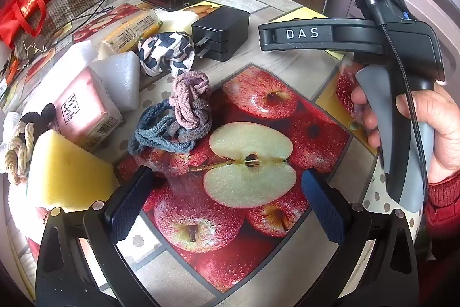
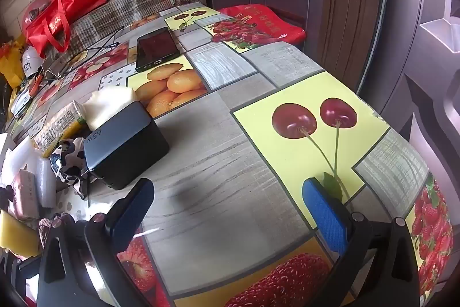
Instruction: Organize soft objects
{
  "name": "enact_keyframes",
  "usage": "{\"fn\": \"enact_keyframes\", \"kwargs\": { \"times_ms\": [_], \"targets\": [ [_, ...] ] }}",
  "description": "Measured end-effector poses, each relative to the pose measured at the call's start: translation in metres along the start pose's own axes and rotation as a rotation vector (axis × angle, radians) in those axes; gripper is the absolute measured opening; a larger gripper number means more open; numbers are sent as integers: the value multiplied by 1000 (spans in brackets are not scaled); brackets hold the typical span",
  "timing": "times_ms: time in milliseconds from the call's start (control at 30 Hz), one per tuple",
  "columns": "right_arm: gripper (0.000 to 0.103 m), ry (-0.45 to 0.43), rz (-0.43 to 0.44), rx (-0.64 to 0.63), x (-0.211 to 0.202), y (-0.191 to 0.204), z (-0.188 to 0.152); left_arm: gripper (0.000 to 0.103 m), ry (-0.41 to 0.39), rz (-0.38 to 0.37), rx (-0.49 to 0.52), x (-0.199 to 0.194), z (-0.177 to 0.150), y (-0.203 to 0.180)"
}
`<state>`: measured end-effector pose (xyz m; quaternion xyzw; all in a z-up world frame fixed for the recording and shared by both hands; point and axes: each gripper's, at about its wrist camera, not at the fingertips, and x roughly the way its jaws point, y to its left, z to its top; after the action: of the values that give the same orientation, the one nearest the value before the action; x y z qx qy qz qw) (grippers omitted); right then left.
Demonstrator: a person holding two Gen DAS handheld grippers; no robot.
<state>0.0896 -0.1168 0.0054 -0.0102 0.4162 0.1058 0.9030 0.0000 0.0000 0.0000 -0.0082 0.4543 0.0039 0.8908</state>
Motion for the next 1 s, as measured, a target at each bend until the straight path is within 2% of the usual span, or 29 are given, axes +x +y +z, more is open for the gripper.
{"fn": "enact_keyframes", "kwargs": {
  "times_ms": [1000],
  "targets": [
    [103, 0, 5, 5, -2, 0, 2, 103, 0, 0, 0, 0, 0, 0]
  ]
}}
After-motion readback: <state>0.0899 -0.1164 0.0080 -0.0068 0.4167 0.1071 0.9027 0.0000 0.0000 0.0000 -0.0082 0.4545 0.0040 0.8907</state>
